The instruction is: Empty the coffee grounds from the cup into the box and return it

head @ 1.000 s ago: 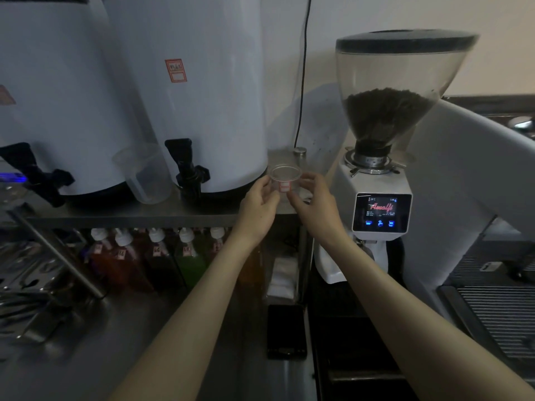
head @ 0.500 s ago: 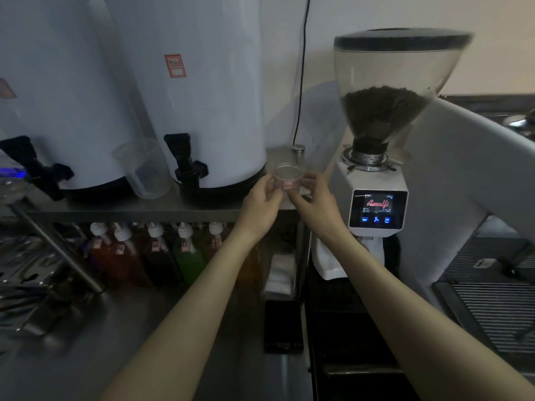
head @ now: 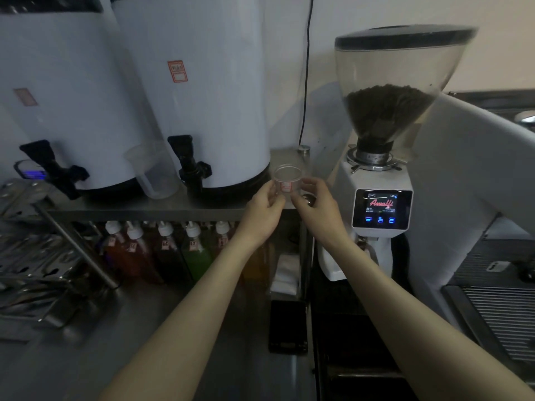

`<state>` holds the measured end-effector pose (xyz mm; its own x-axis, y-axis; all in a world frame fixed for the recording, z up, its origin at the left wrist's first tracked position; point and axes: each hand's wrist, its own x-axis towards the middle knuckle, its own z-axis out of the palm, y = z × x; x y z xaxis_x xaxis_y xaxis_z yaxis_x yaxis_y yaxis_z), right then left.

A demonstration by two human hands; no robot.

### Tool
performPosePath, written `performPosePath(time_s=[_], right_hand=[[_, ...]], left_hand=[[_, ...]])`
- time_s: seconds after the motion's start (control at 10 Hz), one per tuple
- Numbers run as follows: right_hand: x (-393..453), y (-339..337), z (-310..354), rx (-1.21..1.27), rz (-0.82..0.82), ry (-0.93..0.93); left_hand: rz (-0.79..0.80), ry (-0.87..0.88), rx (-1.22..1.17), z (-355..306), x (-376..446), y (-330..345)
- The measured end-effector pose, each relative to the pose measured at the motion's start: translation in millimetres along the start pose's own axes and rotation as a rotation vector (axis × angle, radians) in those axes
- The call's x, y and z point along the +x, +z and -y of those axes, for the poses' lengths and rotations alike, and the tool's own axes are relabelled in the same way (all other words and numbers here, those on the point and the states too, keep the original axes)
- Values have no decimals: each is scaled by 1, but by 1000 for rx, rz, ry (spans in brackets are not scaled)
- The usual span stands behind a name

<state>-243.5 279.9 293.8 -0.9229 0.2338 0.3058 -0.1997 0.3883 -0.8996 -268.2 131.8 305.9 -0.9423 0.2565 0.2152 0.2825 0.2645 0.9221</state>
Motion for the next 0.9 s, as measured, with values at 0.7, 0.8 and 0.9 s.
performPosePath(time_s=[0.7, 0.8, 0.9], right_hand=[[-3, 3, 15, -40, 9, 110], [-6, 0, 12, -56, 10, 127], [-8, -3, 16, -36, -66, 130]], left_hand=[[152, -34, -59, 13, 21, -12], [148, -42, -81, 20, 16, -14], [119, -17, -74, 17, 11, -12]])
